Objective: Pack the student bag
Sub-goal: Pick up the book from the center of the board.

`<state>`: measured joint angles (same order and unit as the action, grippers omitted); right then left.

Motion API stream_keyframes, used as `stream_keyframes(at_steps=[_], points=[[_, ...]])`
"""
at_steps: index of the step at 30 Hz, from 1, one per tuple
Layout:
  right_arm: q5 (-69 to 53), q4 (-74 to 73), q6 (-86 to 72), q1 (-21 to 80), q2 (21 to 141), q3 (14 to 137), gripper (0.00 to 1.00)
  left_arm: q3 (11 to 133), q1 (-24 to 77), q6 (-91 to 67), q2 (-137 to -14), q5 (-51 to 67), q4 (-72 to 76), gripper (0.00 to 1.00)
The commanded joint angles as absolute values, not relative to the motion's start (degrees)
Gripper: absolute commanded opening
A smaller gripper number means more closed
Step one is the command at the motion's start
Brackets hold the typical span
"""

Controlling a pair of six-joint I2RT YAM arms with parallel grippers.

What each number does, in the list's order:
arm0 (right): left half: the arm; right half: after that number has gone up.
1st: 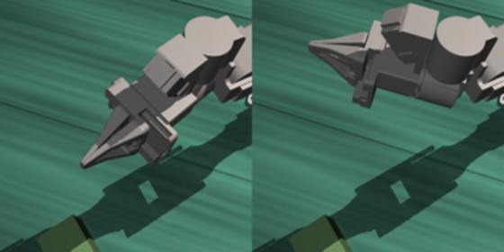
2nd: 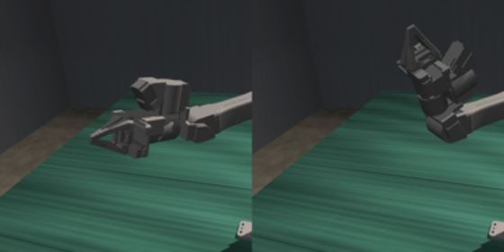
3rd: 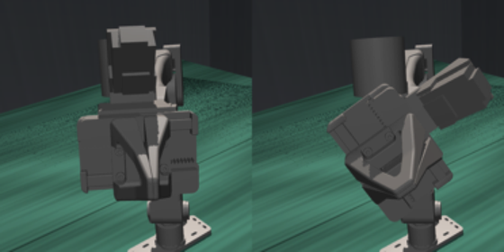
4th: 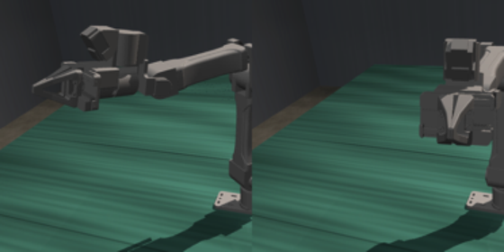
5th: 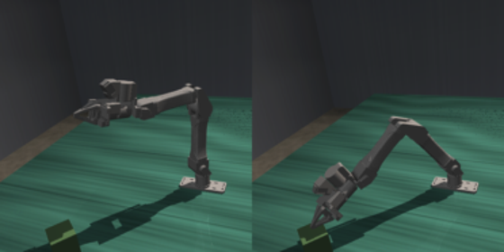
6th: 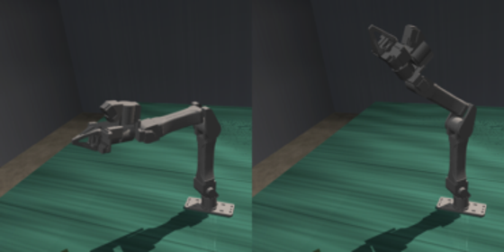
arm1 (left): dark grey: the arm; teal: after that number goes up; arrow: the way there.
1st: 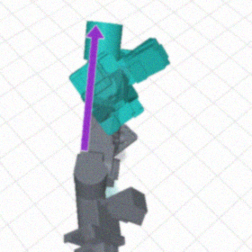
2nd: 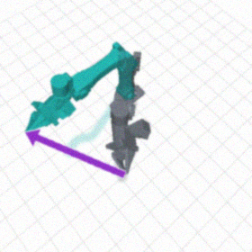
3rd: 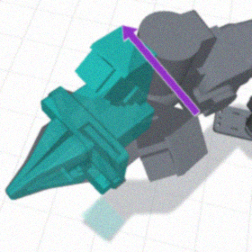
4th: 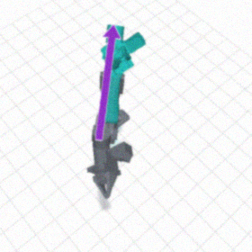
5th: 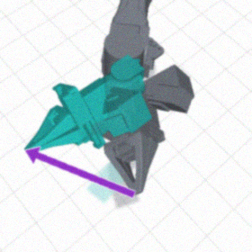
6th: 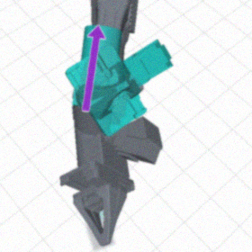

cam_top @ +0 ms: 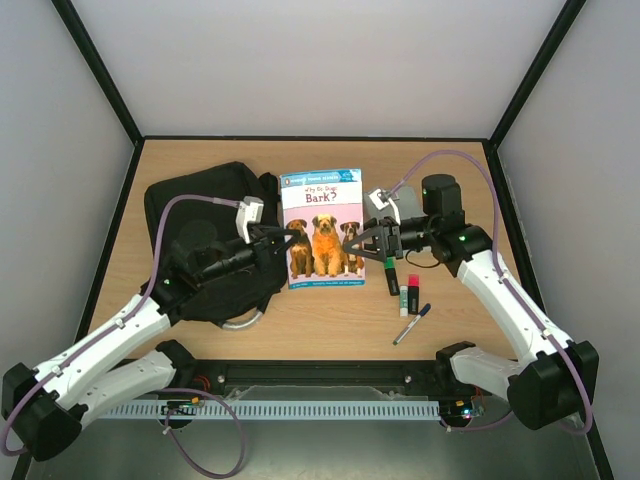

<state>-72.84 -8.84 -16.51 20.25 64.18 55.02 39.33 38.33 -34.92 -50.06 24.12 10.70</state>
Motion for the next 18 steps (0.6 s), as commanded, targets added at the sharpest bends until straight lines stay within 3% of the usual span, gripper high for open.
stream_keyframes(at_steps=[1,11,18], points=[[-70.0,-5.3,-20.1,19.2,63.3,55.3,0.55,39.9,37.9,-34.4,-48.6,21.0,10.9,0.02],[-70.4,-1.0,-23.8,17.5,63.2,53.9,0.36,38.7,37.9,-34.7,-48.8,21.5,11.7,0.03],[-69.7,0.0,-24.2,17.1,63.1,53.0,0.13,38.7,37.8,-34.8,-50.2,22.5,12.4,0.02]])
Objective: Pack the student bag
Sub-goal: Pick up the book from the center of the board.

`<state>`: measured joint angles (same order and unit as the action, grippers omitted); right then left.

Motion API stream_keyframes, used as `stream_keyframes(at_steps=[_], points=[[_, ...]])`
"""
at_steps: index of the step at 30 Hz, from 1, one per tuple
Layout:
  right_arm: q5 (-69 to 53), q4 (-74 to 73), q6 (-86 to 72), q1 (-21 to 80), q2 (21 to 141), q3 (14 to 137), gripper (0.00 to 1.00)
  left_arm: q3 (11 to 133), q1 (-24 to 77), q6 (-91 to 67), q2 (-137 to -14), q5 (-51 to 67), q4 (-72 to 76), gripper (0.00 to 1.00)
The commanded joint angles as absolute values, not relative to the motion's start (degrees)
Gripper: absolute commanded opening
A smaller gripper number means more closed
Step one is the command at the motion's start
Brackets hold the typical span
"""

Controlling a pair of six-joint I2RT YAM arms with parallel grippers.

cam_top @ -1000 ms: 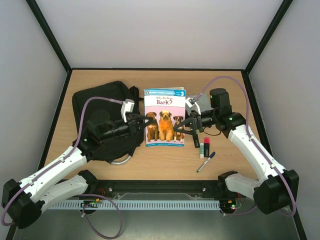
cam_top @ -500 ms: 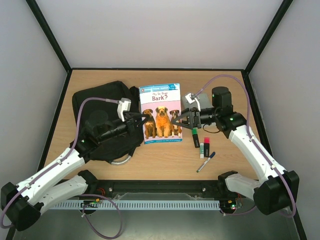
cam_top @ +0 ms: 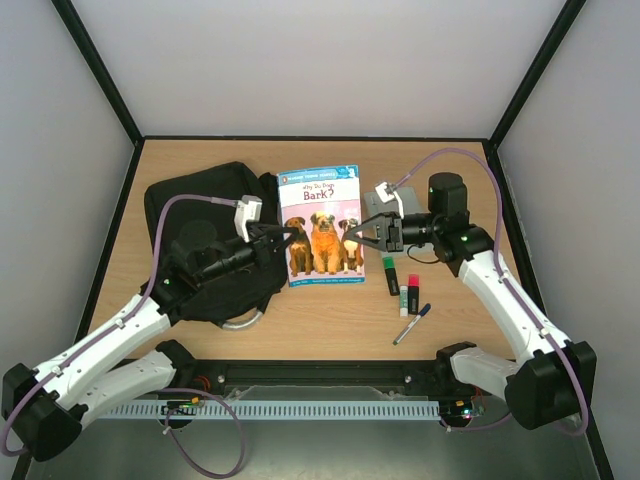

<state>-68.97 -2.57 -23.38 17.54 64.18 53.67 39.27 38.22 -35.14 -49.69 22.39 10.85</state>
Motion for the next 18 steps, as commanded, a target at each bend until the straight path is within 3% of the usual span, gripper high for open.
stream_keyframes(at_steps=[1,4,5,8,10,18], points=[[-69.3,0.1,-24.1,16.9,63.0,52.8,0.09,38.7,37.9,-34.7,-50.2,22.5,12.2,0.02],[-67.0,0.0,-23.6,16.0,62.8,52.0,0.01,39.5,37.8,-33.2,-50.3,21.5,9.6,0.04],[-66.2,-0.4,-23.1,15.5,62.8,51.8,0.01,40.2,37.8,-32.2,-50.4,20.4,7.4,0.11],[-63.3,-4.1,-17.8,13.8,63.3,51.8,0.01,44.9,37.8,-26.6,-51.6,12.9,-3.8,0.56],[-60.2,-7.9,-11.7,12.8,63.6,51.9,0.01,49.1,37.8,-22.5,-52.8,6.8,-12.6,0.73],[-55.2,-6.2,-4.9,9.8,57.9,45.1,0.01,61.1,37.7,-12.3,-57.9,-11.3,-36.8,0.85]])
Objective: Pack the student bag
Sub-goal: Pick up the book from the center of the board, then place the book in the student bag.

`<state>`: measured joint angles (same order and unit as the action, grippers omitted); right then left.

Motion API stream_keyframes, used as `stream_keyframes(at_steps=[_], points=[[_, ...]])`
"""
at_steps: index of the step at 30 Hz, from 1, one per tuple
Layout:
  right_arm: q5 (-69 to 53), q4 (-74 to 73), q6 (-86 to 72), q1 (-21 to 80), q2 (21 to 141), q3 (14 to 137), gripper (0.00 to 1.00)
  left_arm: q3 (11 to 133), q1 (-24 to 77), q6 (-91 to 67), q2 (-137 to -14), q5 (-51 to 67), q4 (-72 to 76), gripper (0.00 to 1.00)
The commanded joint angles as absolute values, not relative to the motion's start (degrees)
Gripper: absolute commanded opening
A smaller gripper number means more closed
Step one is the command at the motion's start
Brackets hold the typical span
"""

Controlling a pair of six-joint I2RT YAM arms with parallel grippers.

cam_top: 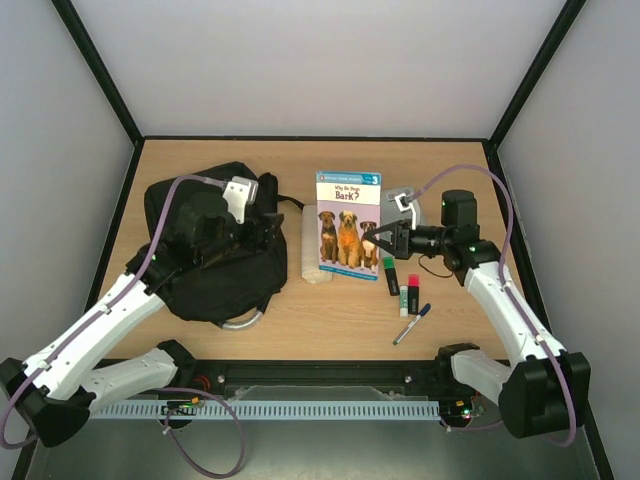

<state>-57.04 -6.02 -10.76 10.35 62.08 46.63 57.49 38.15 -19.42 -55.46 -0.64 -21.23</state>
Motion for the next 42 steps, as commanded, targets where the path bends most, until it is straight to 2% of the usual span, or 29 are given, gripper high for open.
stream_keyframes(at_steps=[1,6,9,16,21,25,30,33,42], points=[[-54.5,-6.5,-4.1,9.8,57.2,44.8,0.01,61.4,37.7,-11.3,-58.4,-12.5,-38.7,0.82],[-51.9,-7.2,-0.9,9.8,54.8,43.2,0.01,61.2,37.8,-10.2,-58.3,-14.8,-42.4,0.68],[-50.2,-7.3,0.2,9.7,53.8,42.9,0.01,61.2,38.2,-9.7,-60.9,-16.2,-45.6,0.66],[-48.9,-7.3,1.5,9.3,51.4,41.8,0.01,64.5,41.9,-6.0,-71.5,-12.7,-48.9,0.68],[-48.4,-7.5,2.2,9.2,50.2,41.1,0.01,66.2,50.3,-5.4,-83.0,-15.6,-50.6,0.63],[-48.0,-7.5,2.8,9.2,50.3,41.2,0.01,66.9,52.6,-5.8,-89.0,-18.3,-51.3,0.6],[-47.7,-7.6,2.6,8.8,49.8,41.3,0.01,66.1,52.7,-6.3,-92.0,-20.9,-50.5,0.57],[-46.9,-7.4,2.3,8.6,49.5,41.2,0.01,65.7,52.6,-8.5,-93.8,-22.7,-50.4,0.61],[-45.2,-7.3,2.2,8.0,49.2,41.4,0.01,63.4,52.9,-9.4,-98.1,-25.1,-48.0,0.6]])
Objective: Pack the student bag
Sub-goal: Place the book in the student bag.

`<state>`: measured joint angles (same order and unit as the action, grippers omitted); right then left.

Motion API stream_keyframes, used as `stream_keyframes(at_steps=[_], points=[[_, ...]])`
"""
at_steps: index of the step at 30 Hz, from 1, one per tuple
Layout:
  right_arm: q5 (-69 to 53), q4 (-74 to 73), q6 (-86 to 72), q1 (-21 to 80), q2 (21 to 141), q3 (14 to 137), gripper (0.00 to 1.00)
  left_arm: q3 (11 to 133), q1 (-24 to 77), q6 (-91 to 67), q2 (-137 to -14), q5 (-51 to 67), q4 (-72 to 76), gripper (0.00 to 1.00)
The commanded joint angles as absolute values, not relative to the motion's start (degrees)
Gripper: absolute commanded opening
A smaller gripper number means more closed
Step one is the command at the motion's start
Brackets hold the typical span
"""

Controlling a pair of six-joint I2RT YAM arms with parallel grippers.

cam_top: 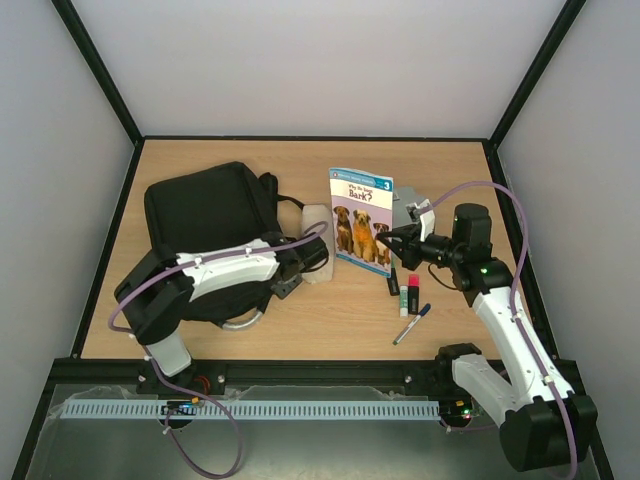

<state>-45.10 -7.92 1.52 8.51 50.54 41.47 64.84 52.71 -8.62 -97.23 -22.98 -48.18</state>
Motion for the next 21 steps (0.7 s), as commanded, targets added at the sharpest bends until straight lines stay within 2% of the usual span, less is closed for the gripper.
stream_keyframes(at_steps=[1,4,6,10,14,16,21], points=[[-45.2,-7.3,2.2,7.9,49.2,41.4,0.01,63.1,53.0,-9.4,-98.1,-25.1,-47.5,0.6],[-45.2,-7.2,2.1,7.9,49.3,41.3,0.01,62.2,52.9,-8.9,-98.7,-25.1,-45.7,0.58],[-45.1,-7.1,2.2,7.8,49.3,41.3,0.01,61.6,52.9,-8.9,-99.7,-26.6,-44.8,0.53],[-44.8,-7.1,2.0,7.8,49.1,41.2,0.01,63.3,52.7,-9.3,-102.5,-28.7,-44.3,0.2],[-44.0,-6.9,1.9,7.7,49.0,41.1,0.01,65.7,52.8,-8.9,-102.4,-29.9,-42.5,0.06],[-43.3,-6.9,2.0,7.7,48.9,41.2,0.01,67.3,53.0,-8.9,-101.0,-30.3,-42.0,0.02],[-43.1,-6.8,1.8,7.4,48.6,41.2,0.01,68.6,53.2,-7.8,-93.9,-26.7,-37.2,0.02]])
